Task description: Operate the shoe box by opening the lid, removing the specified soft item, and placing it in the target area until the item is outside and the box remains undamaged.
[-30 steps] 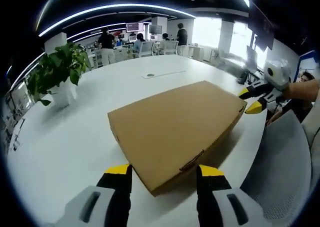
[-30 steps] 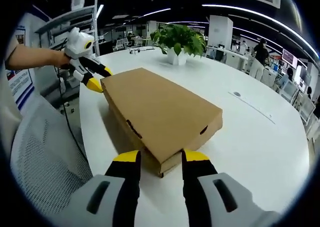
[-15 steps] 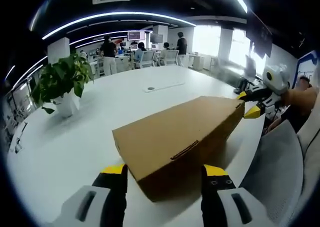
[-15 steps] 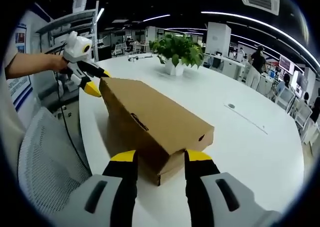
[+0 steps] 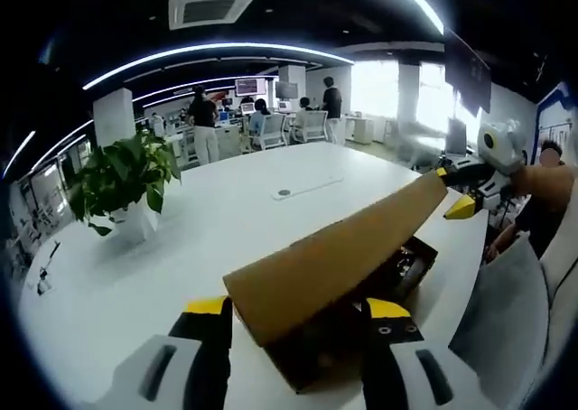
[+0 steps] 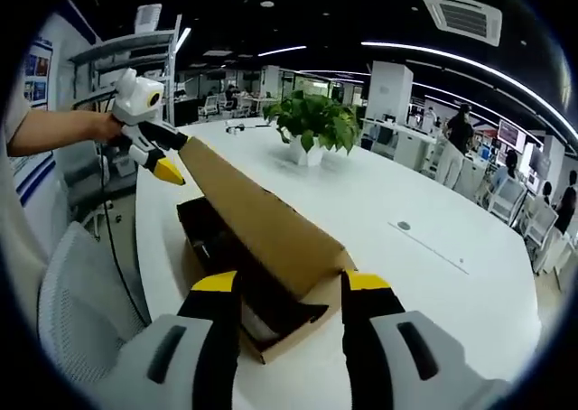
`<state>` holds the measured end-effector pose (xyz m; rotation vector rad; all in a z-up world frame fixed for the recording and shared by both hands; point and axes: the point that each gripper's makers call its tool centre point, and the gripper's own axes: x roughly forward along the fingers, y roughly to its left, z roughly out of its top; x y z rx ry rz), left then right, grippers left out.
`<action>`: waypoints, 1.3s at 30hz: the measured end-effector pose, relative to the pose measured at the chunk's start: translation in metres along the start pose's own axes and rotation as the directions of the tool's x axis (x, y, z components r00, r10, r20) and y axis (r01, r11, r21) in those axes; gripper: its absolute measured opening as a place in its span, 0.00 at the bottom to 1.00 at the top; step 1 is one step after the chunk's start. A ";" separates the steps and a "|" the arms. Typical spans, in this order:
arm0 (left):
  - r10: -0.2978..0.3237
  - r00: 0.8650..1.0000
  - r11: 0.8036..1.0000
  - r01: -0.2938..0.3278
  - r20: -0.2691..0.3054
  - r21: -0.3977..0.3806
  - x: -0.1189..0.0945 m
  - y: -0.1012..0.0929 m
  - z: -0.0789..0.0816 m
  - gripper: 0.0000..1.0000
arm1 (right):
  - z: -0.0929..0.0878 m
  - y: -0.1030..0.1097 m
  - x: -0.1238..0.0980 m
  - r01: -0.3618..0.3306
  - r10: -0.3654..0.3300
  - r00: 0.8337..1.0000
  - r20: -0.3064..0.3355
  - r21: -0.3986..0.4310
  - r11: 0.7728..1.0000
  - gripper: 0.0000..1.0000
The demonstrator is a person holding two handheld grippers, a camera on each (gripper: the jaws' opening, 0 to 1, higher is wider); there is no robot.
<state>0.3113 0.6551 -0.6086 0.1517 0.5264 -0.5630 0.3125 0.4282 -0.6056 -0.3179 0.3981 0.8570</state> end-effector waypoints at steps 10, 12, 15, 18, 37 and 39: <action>0.074 0.997 0.997 -0.074 0.027 0.031 0.009 0.030 0.019 0.36 | 0.017 -0.020 0.008 0.019 -0.018 1.000 0.023 -0.036 0.999 0.39; 0.088 0.996 0.996 -0.089 0.028 0.032 0.010 0.035 0.022 0.30 | 0.018 -0.024 0.010 0.027 -0.026 0.999 0.023 -0.048 0.998 0.37; 0.120 0.992 0.992 -0.121 0.030 0.036 0.014 0.048 0.028 0.24 | 0.024 -0.032 0.013 0.033 -0.031 0.999 0.030 -0.046 0.998 0.36; 0.138 0.990 0.989 -0.140 0.029 0.044 0.017 0.054 0.032 0.19 | 0.027 -0.036 0.016 0.036 -0.035 0.999 0.030 -0.053 0.998 0.37; 0.187 0.981 0.981 -0.185 0.041 -0.056 0.030 0.079 0.045 0.05 | -0.007 -0.074 0.019 0.153 -0.155 0.988 -0.017 -0.083 0.985 0.11; 0.188 0.981 0.981 -0.186 0.044 -0.059 0.032 0.081 0.046 0.05 | -0.017 -0.076 0.021 0.158 -0.161 0.986 -0.037 -0.080 0.984 0.10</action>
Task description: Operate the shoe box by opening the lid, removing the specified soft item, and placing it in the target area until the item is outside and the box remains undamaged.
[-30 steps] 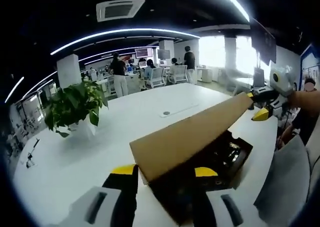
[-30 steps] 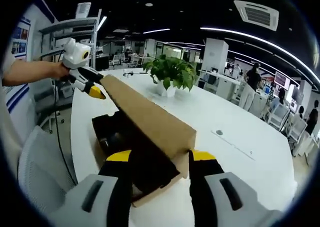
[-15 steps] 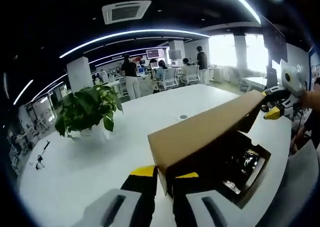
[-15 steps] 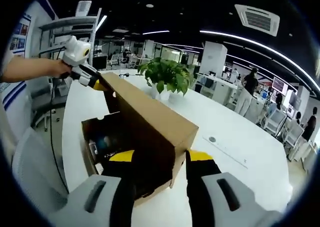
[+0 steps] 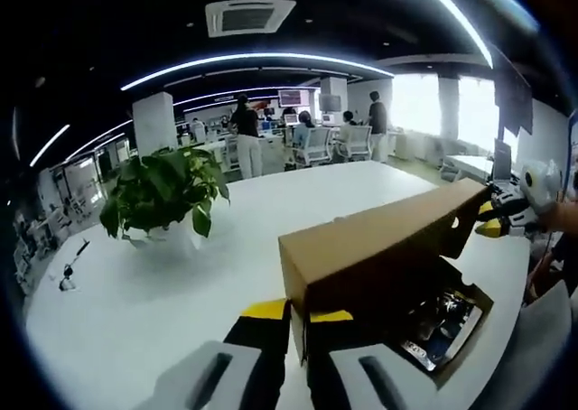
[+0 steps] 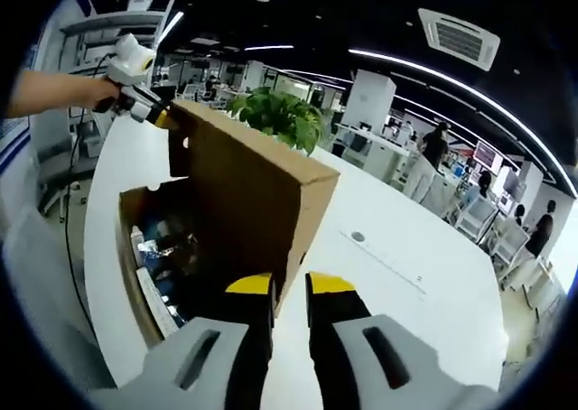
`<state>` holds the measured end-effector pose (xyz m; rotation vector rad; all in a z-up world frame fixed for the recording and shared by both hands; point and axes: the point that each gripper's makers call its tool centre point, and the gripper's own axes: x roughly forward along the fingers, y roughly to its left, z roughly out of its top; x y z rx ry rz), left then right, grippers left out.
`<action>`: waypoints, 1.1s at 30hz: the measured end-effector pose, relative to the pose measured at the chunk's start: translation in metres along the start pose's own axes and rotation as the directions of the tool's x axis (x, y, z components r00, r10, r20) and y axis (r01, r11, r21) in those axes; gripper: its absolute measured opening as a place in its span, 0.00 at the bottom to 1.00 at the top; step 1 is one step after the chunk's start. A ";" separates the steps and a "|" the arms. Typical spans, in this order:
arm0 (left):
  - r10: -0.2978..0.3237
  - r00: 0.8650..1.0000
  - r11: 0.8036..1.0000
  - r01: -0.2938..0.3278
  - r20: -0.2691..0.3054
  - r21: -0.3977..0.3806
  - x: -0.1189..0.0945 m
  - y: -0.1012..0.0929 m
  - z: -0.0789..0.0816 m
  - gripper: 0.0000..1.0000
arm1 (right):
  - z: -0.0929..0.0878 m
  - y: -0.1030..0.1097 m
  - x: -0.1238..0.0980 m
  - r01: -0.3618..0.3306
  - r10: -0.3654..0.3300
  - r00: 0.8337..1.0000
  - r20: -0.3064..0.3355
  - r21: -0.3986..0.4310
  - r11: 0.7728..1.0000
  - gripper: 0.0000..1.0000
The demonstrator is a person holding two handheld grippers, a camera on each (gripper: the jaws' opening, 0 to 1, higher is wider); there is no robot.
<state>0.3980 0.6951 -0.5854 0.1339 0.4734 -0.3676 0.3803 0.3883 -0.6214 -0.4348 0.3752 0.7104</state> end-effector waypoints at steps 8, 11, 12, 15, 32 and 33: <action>0.008 1.000 1.000 -0.008 -0.020 0.012 0.012 0.001 -0.003 0.04 | -0.019 0.001 0.014 -0.012 0.013 0.999 -0.039 0.019 1.000 0.05; 0.008 1.000 1.000 -0.008 -0.012 -0.007 0.015 0.005 -0.001 0.04 | -0.023 0.003 0.021 -0.019 0.020 0.998 -0.052 0.013 1.000 0.05; 0.007 1.000 1.000 -0.007 -0.012 -0.009 0.016 0.005 -0.002 0.04 | -0.023 0.003 0.023 -0.020 0.021 0.998 -0.054 0.015 1.000 0.05; 0.006 1.000 1.000 -0.006 -0.009 -0.002 0.018 0.004 0.000 0.04 | -0.024 0.001 0.028 -0.016 0.018 0.998 -0.057 0.030 0.999 0.04; -0.008 1.000 0.999 0.008 -0.007 -0.041 0.047 0.011 0.004 0.05 | -0.025 -0.005 0.047 0.001 0.004 0.998 -0.063 0.091 0.996 0.01; -0.007 1.000 1.000 0.006 -0.019 -0.030 0.048 0.011 0.002 0.05 | -0.024 -0.006 0.048 0.000 0.006 0.998 -0.061 0.094 0.996 0.01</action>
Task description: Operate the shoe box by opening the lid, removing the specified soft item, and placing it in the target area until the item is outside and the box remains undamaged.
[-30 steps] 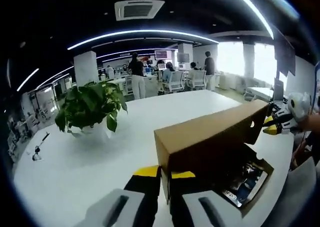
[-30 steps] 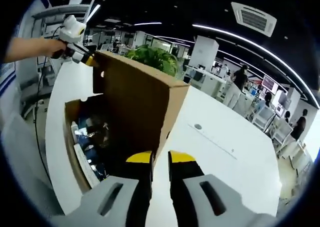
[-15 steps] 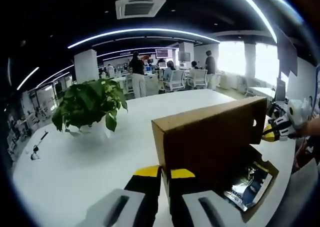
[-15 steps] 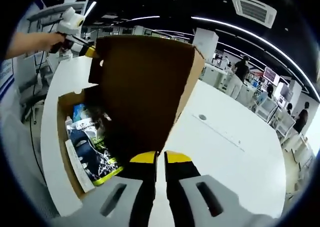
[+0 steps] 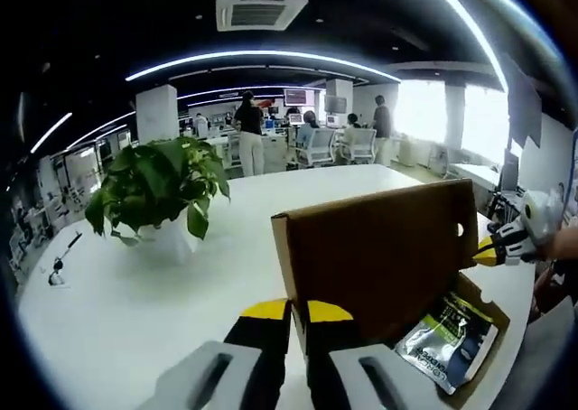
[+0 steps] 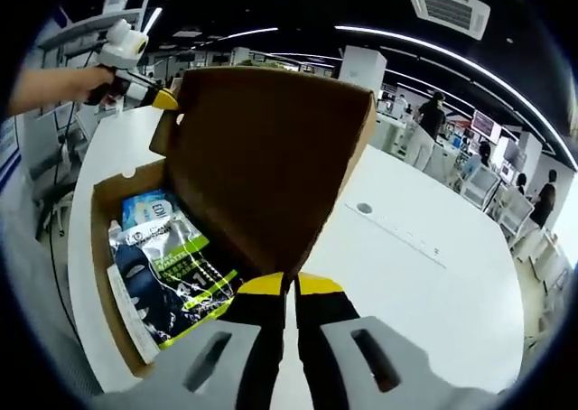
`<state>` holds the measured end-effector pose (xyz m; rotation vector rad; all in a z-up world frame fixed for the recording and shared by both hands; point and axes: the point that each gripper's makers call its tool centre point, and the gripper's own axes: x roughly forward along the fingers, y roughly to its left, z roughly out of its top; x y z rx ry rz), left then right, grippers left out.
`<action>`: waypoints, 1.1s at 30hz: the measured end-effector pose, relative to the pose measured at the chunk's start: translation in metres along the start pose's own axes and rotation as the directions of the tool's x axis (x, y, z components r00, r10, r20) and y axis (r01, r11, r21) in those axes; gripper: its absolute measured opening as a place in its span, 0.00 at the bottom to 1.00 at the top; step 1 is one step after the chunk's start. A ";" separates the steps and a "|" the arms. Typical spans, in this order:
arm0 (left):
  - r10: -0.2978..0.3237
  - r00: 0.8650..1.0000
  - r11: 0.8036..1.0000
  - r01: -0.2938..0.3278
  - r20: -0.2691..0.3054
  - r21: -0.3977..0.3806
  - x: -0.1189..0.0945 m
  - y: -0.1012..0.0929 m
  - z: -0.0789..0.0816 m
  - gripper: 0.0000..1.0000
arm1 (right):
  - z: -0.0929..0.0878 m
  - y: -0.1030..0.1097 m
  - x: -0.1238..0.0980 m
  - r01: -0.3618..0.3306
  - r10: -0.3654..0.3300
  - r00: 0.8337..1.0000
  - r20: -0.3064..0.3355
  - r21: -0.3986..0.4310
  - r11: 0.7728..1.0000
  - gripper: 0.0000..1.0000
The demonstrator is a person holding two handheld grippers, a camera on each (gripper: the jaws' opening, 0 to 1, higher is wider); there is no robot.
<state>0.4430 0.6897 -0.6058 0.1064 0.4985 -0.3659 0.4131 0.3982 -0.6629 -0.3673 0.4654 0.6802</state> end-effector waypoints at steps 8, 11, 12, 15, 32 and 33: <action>0.053 0.991 0.998 -0.050 -0.124 0.023 0.009 0.007 -0.043 0.10 | 0.007 -0.007 0.009 -0.005 0.005 1.000 0.002 -0.006 1.000 0.01; 0.051 0.987 0.998 -0.054 -0.153 -0.013 0.009 0.008 -0.057 0.10 | 0.008 -0.009 0.014 -0.008 0.008 1.000 -0.003 -0.012 1.000 0.01; 0.044 0.987 0.998 -0.049 -0.157 -0.028 0.009 0.006 -0.061 0.09 | 0.008 -0.010 0.014 -0.009 0.009 1.000 -0.003 -0.013 1.000 0.02; 0.038 0.987 0.999 -0.042 -0.156 -0.023 0.011 0.003 -0.067 0.06 | 0.009 -0.011 0.019 -0.015 0.015 1.000 -0.004 -0.017 1.000 0.02; 0.052 0.984 0.996 -0.064 -0.172 -0.064 0.011 0.001 -0.079 0.02 | 0.005 -0.014 0.043 -0.048 0.049 0.998 -0.028 0.021 0.999 0.02; 0.054 0.984 0.995 -0.067 -0.171 -0.068 0.011 0.001 -0.079 0.02 | 0.004 -0.014 0.044 -0.047 0.047 0.998 -0.030 0.025 0.999 0.03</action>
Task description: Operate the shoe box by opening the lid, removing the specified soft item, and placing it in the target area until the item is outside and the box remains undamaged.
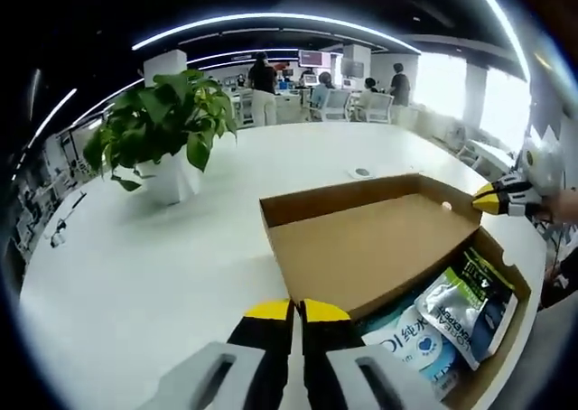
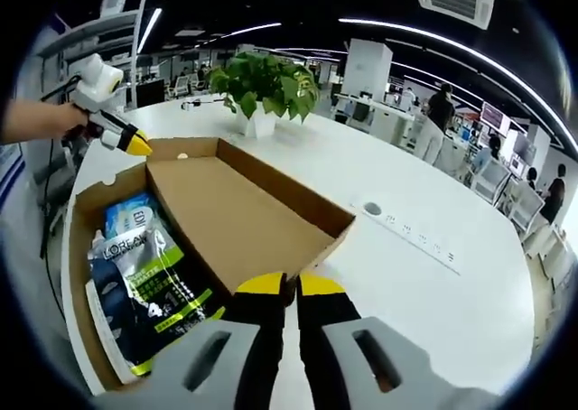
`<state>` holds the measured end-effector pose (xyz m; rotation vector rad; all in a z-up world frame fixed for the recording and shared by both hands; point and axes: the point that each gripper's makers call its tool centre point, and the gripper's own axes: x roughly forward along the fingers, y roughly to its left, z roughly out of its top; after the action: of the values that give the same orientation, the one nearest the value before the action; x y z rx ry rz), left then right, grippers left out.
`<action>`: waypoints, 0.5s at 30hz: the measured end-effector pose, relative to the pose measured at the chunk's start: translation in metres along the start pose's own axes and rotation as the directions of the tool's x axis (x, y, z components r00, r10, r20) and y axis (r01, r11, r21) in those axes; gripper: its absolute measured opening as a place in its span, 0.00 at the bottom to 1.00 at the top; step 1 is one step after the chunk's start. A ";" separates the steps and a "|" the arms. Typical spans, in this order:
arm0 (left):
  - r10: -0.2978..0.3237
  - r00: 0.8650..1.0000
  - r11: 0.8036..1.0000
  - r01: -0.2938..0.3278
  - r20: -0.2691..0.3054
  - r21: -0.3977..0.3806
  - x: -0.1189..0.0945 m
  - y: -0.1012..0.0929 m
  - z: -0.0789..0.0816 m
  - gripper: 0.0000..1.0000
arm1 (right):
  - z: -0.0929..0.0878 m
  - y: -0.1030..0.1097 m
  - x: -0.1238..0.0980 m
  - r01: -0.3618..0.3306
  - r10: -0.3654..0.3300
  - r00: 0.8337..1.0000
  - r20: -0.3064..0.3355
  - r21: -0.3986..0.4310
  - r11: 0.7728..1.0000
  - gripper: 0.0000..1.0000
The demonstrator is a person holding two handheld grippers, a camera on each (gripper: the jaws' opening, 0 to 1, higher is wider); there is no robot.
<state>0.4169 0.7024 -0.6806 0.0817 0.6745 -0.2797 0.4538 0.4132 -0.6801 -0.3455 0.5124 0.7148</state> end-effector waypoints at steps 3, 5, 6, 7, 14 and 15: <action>0.020 1.000 1.000 -0.020 0.001 0.005 0.002 -0.002 0.000 0.02 | -0.002 -0.002 0.002 0.005 -0.005 1.000 -0.008 0.014 1.000 0.03; 0.035 0.999 0.999 -0.035 -0.002 0.018 0.002 -0.002 -0.001 0.03 | -0.003 -0.004 0.002 0.004 -0.003 1.000 -0.011 0.038 0.999 0.04; 0.037 0.999 0.999 -0.037 -0.002 0.018 0.002 -0.002 -0.001 0.03 | -0.005 -0.004 0.002 0.002 -0.001 1.000 -0.015 0.047 0.999 0.05; 0.045 0.999 0.999 -0.045 -0.002 0.016 0.002 -0.001 -0.001 0.03 | -0.007 -0.003 0.002 -0.003 0.004 1.000 -0.023 0.048 0.999 0.05; 0.068 0.997 0.998 -0.068 0.024 0.018 -0.009 -0.002 0.002 0.24 | -0.008 0.000 -0.008 -0.005 0.006 1.000 -0.030 0.025 1.000 0.09; 0.067 0.997 0.998 -0.068 0.029 0.018 -0.012 -0.003 0.003 0.25 | -0.009 0.002 -0.010 -0.010 0.011 0.999 -0.033 0.027 1.000 0.10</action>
<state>0.4090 0.7015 -0.6712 0.1187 0.6401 -0.2219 0.4432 0.4047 -0.6820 -0.3297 0.5550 0.7127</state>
